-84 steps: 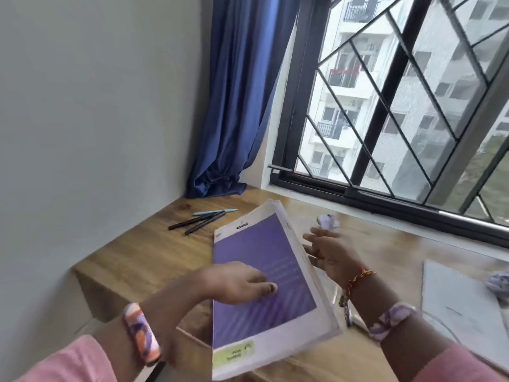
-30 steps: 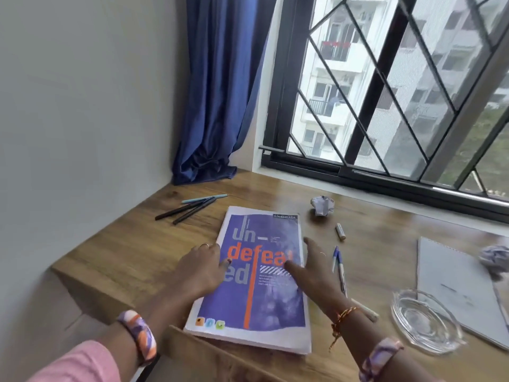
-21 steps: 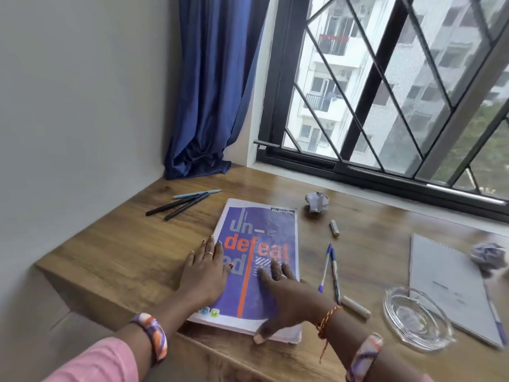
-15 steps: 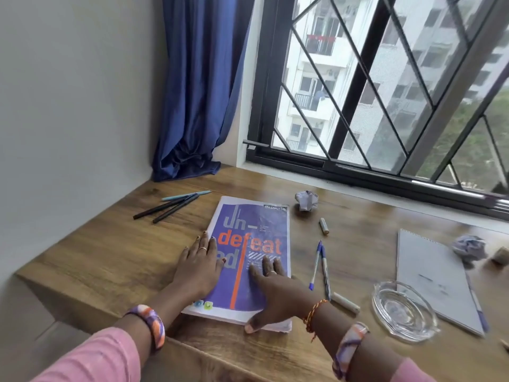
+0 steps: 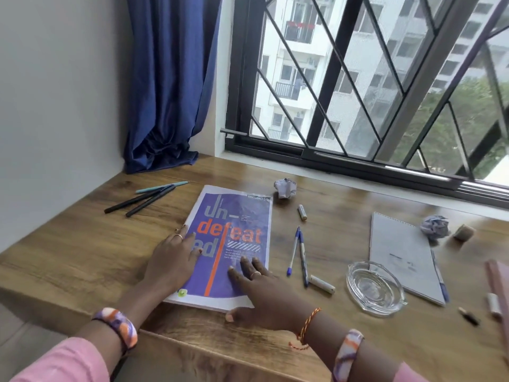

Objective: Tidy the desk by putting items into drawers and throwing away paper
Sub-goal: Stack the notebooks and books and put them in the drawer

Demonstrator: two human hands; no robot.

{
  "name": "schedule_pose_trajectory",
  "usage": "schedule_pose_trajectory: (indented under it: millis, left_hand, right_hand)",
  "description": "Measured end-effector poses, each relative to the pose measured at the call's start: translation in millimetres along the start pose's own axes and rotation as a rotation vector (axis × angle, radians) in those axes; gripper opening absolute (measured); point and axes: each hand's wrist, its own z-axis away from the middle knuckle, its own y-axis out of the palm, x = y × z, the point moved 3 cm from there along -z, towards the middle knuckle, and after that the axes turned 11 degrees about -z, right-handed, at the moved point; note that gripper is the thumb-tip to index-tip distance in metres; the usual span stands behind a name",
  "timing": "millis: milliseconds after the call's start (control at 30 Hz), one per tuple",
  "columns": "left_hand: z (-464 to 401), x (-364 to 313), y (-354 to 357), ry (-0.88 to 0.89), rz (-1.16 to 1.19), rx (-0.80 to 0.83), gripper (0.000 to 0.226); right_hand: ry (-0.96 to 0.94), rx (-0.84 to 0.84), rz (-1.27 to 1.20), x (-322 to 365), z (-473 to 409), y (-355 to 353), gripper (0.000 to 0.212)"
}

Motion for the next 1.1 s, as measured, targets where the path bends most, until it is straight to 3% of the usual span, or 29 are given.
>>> schedule_pose_trajectory:
  millis: [100, 300, 433, 633, 800, 867, 933, 967, 1067, 1100]
  left_hand:
    - [6, -14, -16, 0.076, 0.049, -0.068, 0.030]
    - [18, -105, -45, 0.340, 0.511, 0.049, 0.019]
    - [23, -175, -49, 0.473, 0.642, 0.161, 0.016]
    - [22, -298, -46, 0.630, 0.651, 0.361, 0.018]
    - [49, -423, -22, 0.658, 0.647, 0.654, 0.033]
    - [70, -468, -6, 0.578, 0.729, 0.866, 0.035]
    - [92, -498, 9, 0.429, 0.808, 1.052, 0.021]
    - [101, -511, 19, 0.363, 0.833, 1.120, 0.025]
    - [95, -540, 77, 0.226, 0.863, 1.145, 0.099]
    - [88, -549, 99, 0.171, 0.877, 1.131, 0.106]
  right_hand:
    - [-0.059, -0.125, -0.105, -3, 21, -16, 0.071]
    - [0.014, -0.511, -0.268, -37, 74, -59, 0.036]
    - [0.125, -0.658, -0.321, -82, 118, -75, 0.028]
    - [0.337, -0.811, -0.420, -173, 201, -71, 0.027]
    - [0.614, -0.811, -0.377, -252, 293, -53, 0.030]
    - [0.760, -0.742, -0.343, -284, 331, -42, 0.039]
    - [0.953, -0.667, -0.308, -312, 364, -31, 0.049]
    - [1.071, -0.629, -0.296, -325, 381, -25, 0.052]
    - [1.317, -0.569, -0.365, -355, 419, -7, 0.050]
    - [1.322, -0.578, -0.381, -361, 424, -2, 0.048]
